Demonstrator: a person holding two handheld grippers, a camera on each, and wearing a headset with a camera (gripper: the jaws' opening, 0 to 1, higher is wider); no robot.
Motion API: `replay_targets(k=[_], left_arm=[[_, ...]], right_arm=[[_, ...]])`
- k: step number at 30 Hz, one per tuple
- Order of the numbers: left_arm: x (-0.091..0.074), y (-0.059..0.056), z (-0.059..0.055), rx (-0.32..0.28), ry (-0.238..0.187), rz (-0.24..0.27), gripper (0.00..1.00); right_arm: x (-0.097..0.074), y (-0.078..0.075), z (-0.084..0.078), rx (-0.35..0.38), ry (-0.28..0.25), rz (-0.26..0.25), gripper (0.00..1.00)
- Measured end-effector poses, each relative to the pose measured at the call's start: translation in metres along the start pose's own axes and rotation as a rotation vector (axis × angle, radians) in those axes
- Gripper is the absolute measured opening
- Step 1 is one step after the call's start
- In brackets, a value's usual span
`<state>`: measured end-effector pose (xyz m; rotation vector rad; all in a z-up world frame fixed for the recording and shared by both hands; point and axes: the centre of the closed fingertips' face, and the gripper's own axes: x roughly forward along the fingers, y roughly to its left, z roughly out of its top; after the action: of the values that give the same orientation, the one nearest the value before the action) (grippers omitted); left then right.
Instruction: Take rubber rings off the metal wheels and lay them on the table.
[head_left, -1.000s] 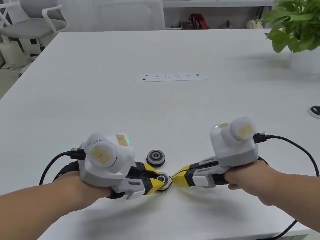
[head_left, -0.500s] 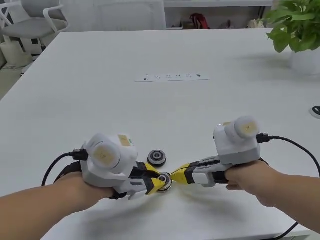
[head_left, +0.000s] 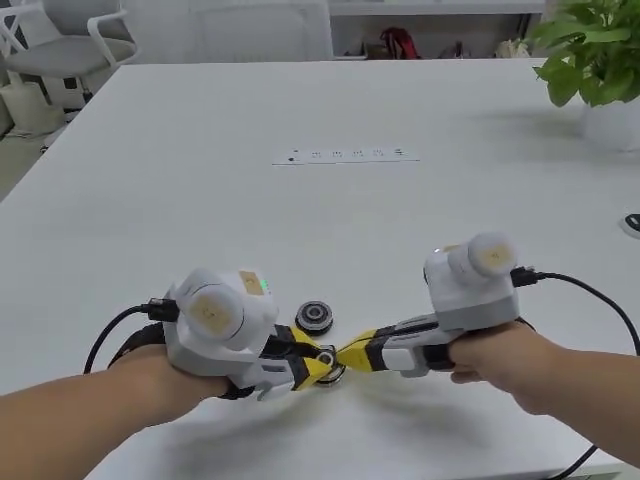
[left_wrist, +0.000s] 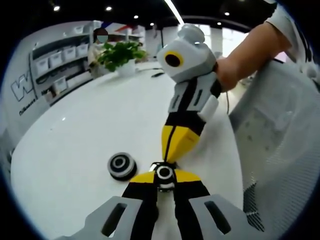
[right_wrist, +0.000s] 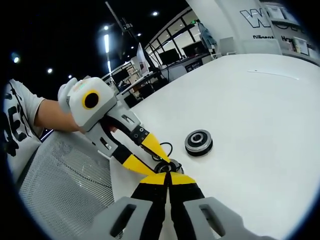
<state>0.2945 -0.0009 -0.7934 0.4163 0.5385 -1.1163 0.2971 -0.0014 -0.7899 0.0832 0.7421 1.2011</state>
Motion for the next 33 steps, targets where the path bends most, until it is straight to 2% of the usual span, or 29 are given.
replay_targets(k=[24,27,28,29,31,33], left_arm=[[0.0,0.0,0.0,0.004,-0.004,-0.001,0.11],[0.0,0.0,0.0,0.004,-0.004,-0.001,0.11],[0.0,0.0,0.0,0.003,-0.005,0.001,0.11],[0.0,0.0,0.0,0.002,-0.005,0.001,0.11],[0.0,0.0,0.0,0.002,-0.005,0.001,0.11],[0.0,0.0,0.0,0.002,-0.007,0.001,0.11]], right_arm=[[0.0,0.004,0.002,0.006,-0.004,0.016,0.0],[0.001,0.007,0.004,0.008,-0.012,0.032,0.0],[0.001,0.017,0.008,0.014,-0.027,0.076,0.0],[0.002,0.019,0.009,0.015,-0.03,0.084,0.0],[0.005,0.019,0.007,-0.019,-0.011,0.063,0.0],[0.004,0.016,0.006,-0.012,-0.013,0.057,0.0]])
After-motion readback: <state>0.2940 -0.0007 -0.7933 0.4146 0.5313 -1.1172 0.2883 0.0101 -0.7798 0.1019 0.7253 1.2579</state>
